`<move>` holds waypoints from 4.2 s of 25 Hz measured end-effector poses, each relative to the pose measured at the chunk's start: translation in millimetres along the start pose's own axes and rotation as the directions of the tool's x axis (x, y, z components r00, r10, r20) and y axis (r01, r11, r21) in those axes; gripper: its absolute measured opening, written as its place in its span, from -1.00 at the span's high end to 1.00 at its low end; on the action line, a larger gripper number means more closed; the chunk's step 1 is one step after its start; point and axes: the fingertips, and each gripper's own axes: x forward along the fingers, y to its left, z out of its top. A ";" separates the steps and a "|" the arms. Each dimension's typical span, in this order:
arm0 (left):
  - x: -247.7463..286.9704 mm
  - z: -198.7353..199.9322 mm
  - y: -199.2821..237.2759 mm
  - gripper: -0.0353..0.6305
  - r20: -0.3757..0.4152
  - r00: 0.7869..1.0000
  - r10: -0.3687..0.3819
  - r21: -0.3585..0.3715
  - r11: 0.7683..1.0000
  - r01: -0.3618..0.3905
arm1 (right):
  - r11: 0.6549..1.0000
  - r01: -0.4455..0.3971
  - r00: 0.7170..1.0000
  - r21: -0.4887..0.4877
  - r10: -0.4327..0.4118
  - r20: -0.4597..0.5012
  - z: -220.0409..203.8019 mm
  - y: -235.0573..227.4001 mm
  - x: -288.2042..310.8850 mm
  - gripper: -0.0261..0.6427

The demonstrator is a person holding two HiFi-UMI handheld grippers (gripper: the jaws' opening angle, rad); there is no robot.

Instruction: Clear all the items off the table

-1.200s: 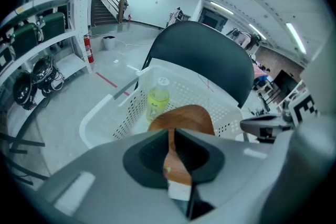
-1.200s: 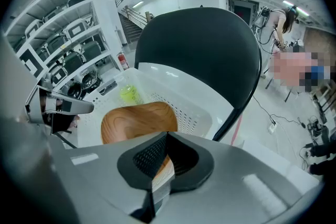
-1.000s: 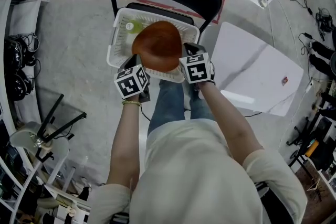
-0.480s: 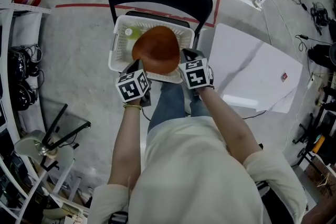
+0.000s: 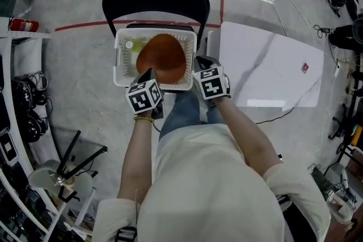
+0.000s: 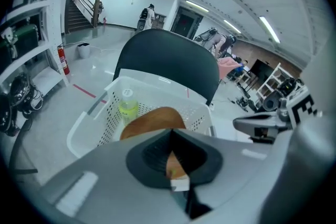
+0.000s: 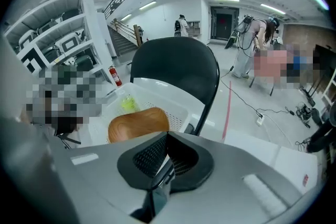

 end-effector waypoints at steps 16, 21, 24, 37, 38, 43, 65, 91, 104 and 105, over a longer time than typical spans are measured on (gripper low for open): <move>-14.1 -4.8 -152.1 0.87 -0.013 0.987 -0.162 0.247 0.956 0.160 | 0.982 0.104 0.991 0.156 -0.117 0.071 -68.7 -89.5 -97.7 0.93; -22.7 -26.0 -207.1 0.87 -0.033 0.978 -0.205 0.272 0.940 0.207 | 0.966 0.148 0.981 0.213 -0.170 0.089 -101.9 -120.9 -139.6 0.93; -26.0 -42.5 -243.3 0.87 -0.061 0.970 -0.233 0.303 0.922 0.241 | 0.955 0.173 0.973 0.242 -0.204 0.110 -121.4 -140.9 -168.4 0.93; -40.3 -113.1 -404.9 0.87 -0.130 0.925 -0.358 0.453 0.808 0.377 | 0.897 0.253 0.943 0.362 -0.312 0.114 -236.3 -209.8 -267.7 0.93; -40.5 -119.4 -413.1 0.87 -0.136 0.922 -0.362 0.462 0.800 0.382 | 0.893 0.258 0.941 0.369 -0.319 0.114 -244.4 -214.1 -273.5 0.93; -41.2 -150.7 -458.2 0.87 -0.165 0.907 -0.387 0.502 0.759 0.415 | 0.862 0.287 0.924 0.417 -0.364 0.116 -285.8 -238.9 -306.3 0.93; -55.7 -278.0 -648.6 0.87 -0.459 0.739 -0.494 0.649 0.382 0.658 | 0.565 0.433 0.791 0.703 -0.612 0.005 -432.9 -296.4 -422.4 0.93; 15.4 -303.2 -795.9 0.87 -0.513 0.738 -0.439 0.663 0.344 0.665 | 0.523 0.453 0.786 0.722 -0.617 -0.046 -490.7 -433.2 -461.5 0.93; 61.6 -294.6 -903.5 0.87 -0.508 0.751 -0.423 0.650 0.385 0.656 | 0.540 0.453 0.793 0.709 -0.608 -0.043 -504.4 -552.9 -490.2 0.93; 65.8 -292.5 -909.5 0.87 -0.504 0.753 -0.423 0.649 0.390 0.654 | 0.541 0.451 0.795 0.710 -0.605 -0.043 -505.4 -560.6 -489.1 0.93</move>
